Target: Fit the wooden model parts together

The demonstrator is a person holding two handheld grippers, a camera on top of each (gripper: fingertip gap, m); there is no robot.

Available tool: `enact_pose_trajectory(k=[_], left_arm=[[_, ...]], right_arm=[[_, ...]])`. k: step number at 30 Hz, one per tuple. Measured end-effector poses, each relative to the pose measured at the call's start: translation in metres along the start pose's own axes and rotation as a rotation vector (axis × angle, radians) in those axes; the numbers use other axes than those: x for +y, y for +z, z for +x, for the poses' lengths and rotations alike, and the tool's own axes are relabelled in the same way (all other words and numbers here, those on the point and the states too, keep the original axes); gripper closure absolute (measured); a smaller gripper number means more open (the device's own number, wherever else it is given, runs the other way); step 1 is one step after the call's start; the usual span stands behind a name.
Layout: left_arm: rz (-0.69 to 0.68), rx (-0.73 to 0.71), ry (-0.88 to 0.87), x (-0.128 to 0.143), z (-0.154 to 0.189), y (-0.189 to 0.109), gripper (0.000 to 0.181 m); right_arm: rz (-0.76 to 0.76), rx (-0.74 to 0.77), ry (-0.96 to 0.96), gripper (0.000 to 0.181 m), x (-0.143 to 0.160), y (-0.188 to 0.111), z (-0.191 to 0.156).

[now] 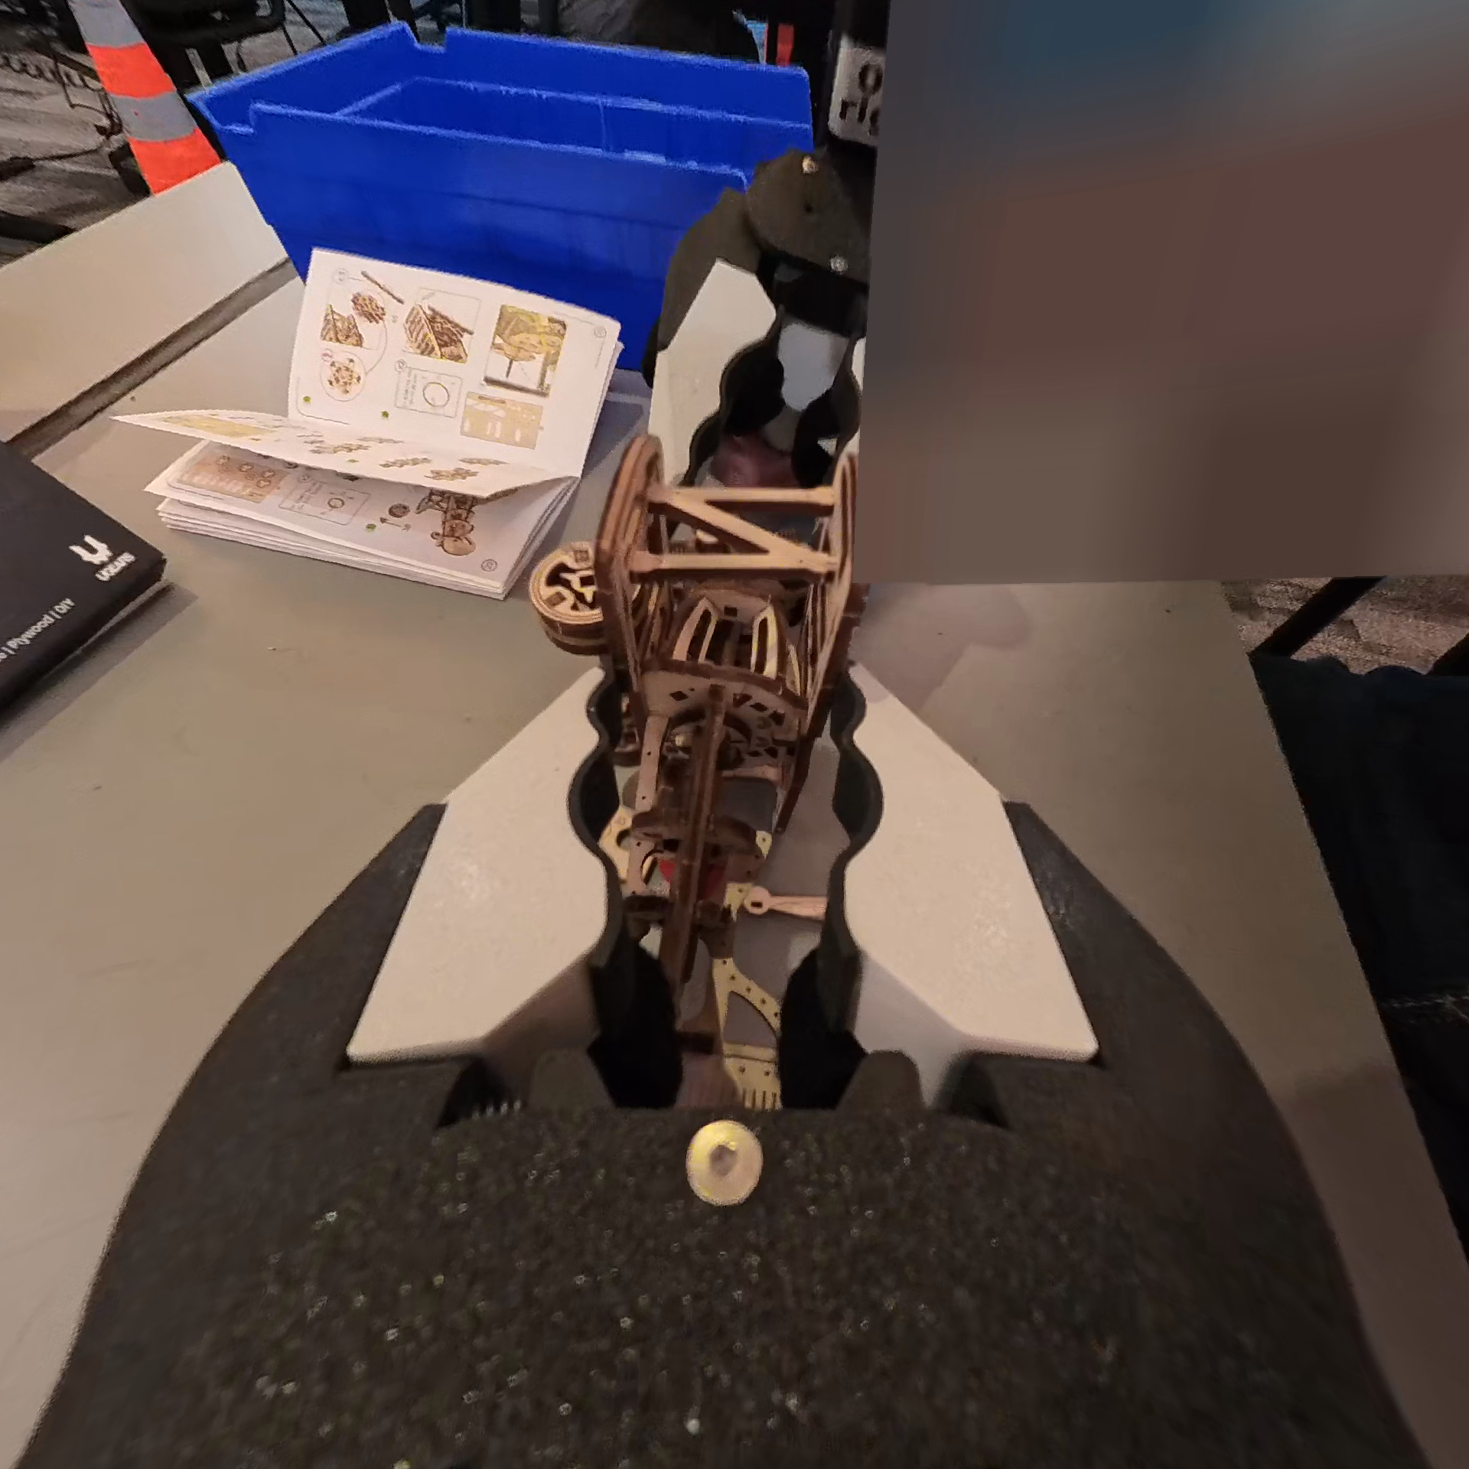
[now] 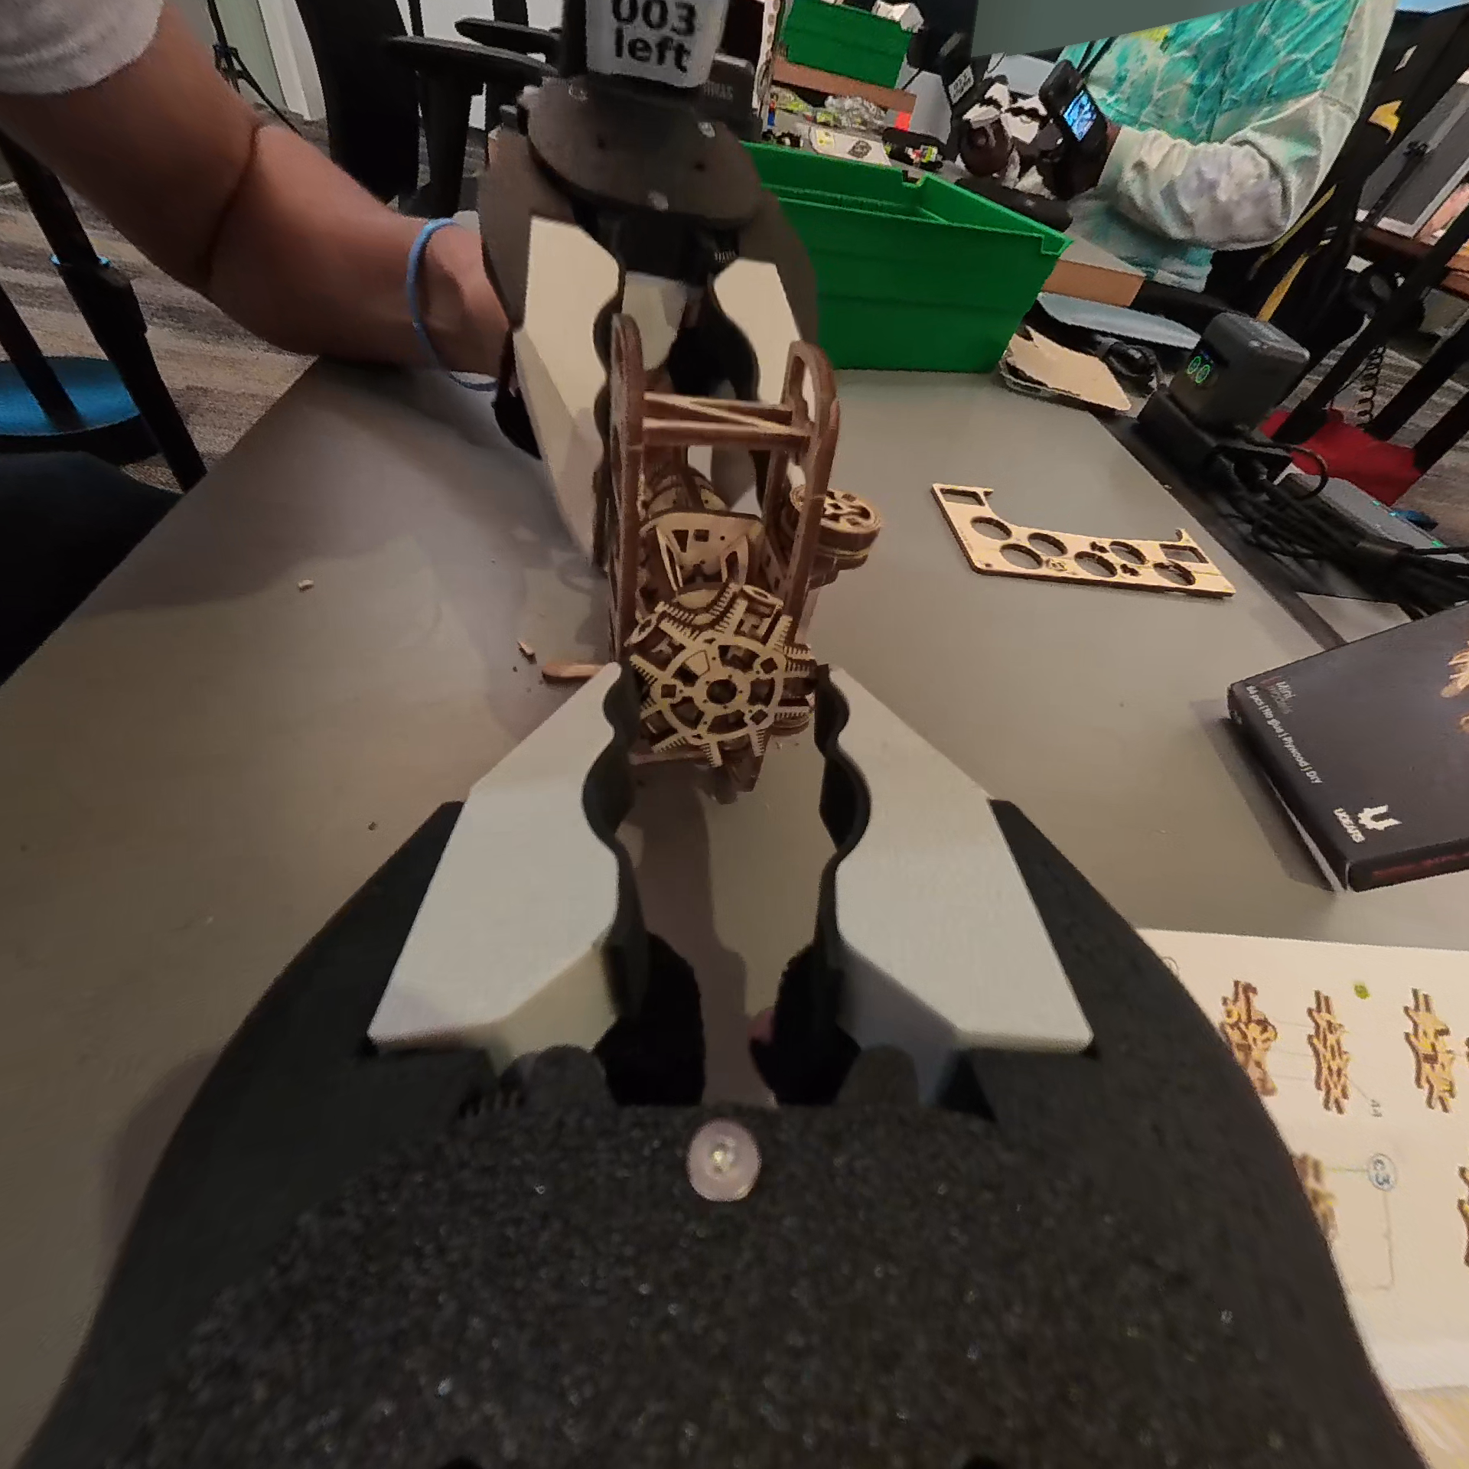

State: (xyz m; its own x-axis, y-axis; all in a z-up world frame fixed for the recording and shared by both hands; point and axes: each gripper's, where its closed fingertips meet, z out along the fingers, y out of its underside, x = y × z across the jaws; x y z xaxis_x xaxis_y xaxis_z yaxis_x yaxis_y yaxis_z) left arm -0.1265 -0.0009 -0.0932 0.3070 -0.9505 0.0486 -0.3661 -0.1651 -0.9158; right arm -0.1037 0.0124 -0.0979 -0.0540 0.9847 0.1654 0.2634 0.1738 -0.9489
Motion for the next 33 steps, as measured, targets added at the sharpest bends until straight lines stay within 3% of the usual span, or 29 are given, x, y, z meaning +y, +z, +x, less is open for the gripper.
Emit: enact_pose_trajectory(k=[3, 16, 21, 33], left_arm=[[-0.067, -0.024, 0.033, 0.0111, -0.0027, 0.0033, 0.130], [-0.092, -0.046, 0.031, 0.0117, -0.0029, 0.0033, 0.130], [-0.108, -0.039, 0.029, 0.0143, 0.0007, 0.0067, 0.130], [-0.094, -0.083, 0.040, 0.0103, -0.0032, 0.0061, 0.130]], right_arm=[[0.012, 0.005, 0.016, 0.139, -0.0035, 0.0032, -0.0011], [0.005, 0.072, -0.119, 0.139, -0.0017, 0.0029, 0.0001], [0.078, -0.023, 0.054, 0.139, -0.0108, -0.0003, -0.0043], [0.026, 0.037, 0.003, 0.138, -0.0031, 0.0010, 0.0000]])
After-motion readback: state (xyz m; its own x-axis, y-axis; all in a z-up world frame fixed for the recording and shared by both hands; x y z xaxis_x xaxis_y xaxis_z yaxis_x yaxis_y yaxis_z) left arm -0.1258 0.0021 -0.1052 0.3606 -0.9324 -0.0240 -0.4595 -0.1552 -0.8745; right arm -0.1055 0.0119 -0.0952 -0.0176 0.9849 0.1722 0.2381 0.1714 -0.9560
